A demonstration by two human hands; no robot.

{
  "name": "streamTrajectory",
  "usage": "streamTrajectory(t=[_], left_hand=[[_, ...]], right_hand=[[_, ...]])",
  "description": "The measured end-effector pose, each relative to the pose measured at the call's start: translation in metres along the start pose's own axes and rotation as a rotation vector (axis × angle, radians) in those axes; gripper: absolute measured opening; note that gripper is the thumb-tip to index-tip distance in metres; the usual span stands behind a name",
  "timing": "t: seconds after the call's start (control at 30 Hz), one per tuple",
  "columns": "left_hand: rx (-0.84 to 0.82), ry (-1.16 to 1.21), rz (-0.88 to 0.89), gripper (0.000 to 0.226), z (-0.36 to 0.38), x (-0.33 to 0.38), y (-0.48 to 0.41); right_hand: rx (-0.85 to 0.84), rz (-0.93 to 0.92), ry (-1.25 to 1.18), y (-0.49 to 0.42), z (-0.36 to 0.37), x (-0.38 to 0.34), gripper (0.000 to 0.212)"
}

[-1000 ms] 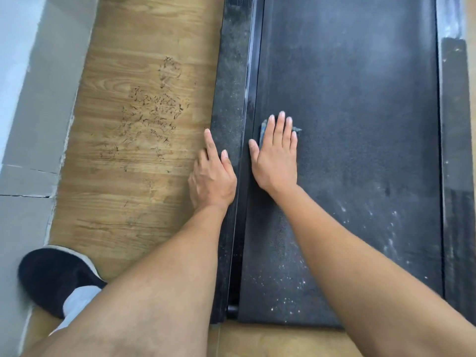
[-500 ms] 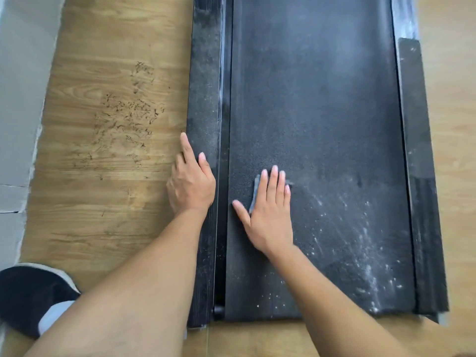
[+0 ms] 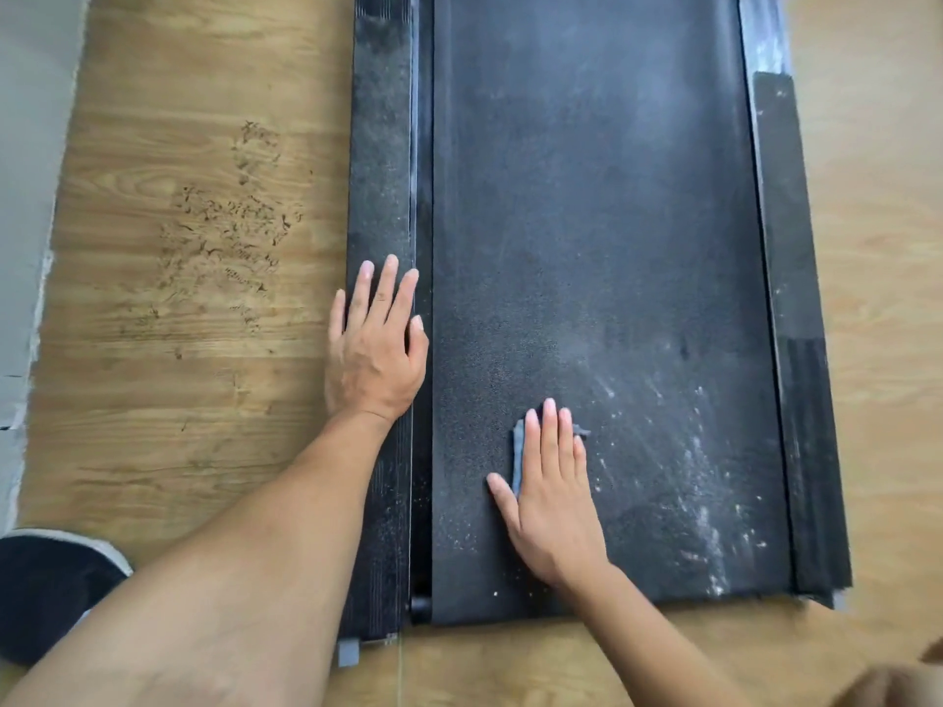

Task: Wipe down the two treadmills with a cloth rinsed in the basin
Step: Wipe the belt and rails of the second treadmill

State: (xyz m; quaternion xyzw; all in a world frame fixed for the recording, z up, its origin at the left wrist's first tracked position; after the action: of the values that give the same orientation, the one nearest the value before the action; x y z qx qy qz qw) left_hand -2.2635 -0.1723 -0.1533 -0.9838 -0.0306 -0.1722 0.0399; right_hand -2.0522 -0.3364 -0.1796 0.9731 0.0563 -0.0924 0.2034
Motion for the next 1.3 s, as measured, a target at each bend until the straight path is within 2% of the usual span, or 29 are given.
streamTrajectory(t=[0.13,0.23,0.33,0.43,0.53,0.6,0.77,0.83,0.93,1.07,1.13,1.2,1.3], left_hand=[[0.012,0.046,-0.049,0.058,0.001,-0.004,0.002],[0.007,0.032,-0.039,0.058,0.003,-0.005,0.002],[-0.015,-0.076,0.015,0.06,0.003,0.006,0.003],[-0.074,-0.133,0.013,0.064,0.009,0.018,0.021],[-0.054,-0.189,-0.013,0.064,0.007,0.017,0.024],[-0.037,-0.189,-0.005,0.062,0.007,0.019,0.022],[-0.017,-0.189,0.035,0.054,0.012,0.021,0.025],[-0.01,-0.179,0.035,0.053,0.013,0.021,0.022],[-0.021,-0.187,0.018,0.054,0.012,0.021,0.023],[-0.043,-0.19,0.017,0.054,0.011,0.023,0.022],[-0.051,-0.185,0.008,0.055,0.01,0.023,0.022],[-0.045,-0.181,0.007,0.055,0.009,0.024,0.022],[-0.032,-0.18,0.017,0.054,0.01,0.024,0.021]], right_hand=[[0.121,0.127,-0.037,-0.16,-0.071,0.019,0.089],[0.119,0.093,-0.018,-0.222,-0.098,0.037,0.088],[0.144,-0.007,0.011,-0.179,-0.083,0.038,0.081],[0.078,-0.018,-0.017,-0.054,-0.027,0.04,0.076],[-0.019,0.011,-0.06,0.052,0.012,0.03,0.075],[-0.022,0.061,-0.07,0.039,0.01,0.037,0.078],[0.142,0.232,-0.076,-0.171,-0.092,0.084,0.088],[0.149,0.211,-0.063,-0.217,-0.114,0.095,0.087],[0.122,0.087,-0.018,-0.181,-0.094,0.095,0.084],[0.021,0.033,0.038,0.009,-0.015,0.087,0.079],[-0.026,0.029,0.055,0.061,0.006,0.085,0.079],[-0.033,0.069,0.053,0.035,-0.002,0.092,0.085],[0.065,0.129,0.052,-0.074,-0.049,0.103,0.093]])
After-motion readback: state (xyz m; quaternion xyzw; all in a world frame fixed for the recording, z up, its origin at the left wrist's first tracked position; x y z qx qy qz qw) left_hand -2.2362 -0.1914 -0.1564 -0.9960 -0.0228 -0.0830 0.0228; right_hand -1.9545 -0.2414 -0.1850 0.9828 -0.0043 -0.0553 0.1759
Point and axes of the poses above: each hand's wrist, its own y-axis away from the middle knuckle, its own z-axis out of the palm, x = y × z, the point moved 10 cm from there along -y, towards the middle knuckle, and after that the axes turned 4 degrees about -z, right-handed, at the moved point
